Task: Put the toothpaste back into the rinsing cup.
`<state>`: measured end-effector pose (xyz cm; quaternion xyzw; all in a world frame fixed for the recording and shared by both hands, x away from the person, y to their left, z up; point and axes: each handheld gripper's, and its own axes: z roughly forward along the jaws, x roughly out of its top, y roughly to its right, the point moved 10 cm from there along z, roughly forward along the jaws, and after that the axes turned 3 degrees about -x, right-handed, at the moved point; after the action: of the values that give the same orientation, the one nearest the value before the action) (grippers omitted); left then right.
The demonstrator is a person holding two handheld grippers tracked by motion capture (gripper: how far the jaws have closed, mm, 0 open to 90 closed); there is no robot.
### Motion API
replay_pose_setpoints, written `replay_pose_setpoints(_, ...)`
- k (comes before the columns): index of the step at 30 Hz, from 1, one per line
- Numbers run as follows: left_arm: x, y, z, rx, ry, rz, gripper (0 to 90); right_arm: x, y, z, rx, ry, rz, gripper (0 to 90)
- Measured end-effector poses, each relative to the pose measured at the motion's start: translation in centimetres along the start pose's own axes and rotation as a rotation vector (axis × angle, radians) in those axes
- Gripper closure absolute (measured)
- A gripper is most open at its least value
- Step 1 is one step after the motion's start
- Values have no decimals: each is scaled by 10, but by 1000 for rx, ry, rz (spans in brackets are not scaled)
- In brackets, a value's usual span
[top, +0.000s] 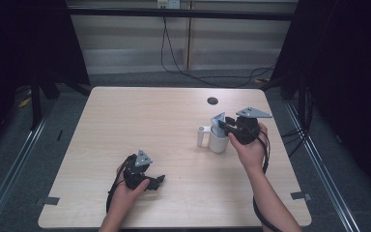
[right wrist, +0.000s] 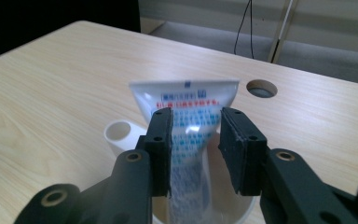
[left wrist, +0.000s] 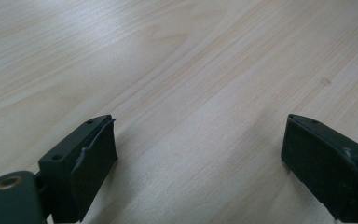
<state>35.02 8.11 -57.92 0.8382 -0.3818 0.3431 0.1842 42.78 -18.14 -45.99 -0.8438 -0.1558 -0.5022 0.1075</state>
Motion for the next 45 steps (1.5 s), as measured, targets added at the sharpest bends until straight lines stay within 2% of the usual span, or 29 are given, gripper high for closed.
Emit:
replay_pose_setpoints(9,0,0,0,0,0,0,99,-2,0,1,5,-12,-16,561)
replay_pose_setpoints(16,0,0,0,0,0,0,99,-5,3,1,4,-17,-28,449)
replay_pose_setpoints(22,0,0,0,0,0,0,99,-9,2,1,15,-33,-29,395)
replay_pose_setpoints(30,0,0,0,0,0,0,99,-11,0,-1,28,-46,-41,362)
replay_pose_setpoints(35,0,0,0,0,0,0,99,-14,-1,-2,38,-66,-37,342)
replay_pose_setpoints(45,0,0,0,0,0,-1,99,-19,-1,-7,52,-71,-18,331)
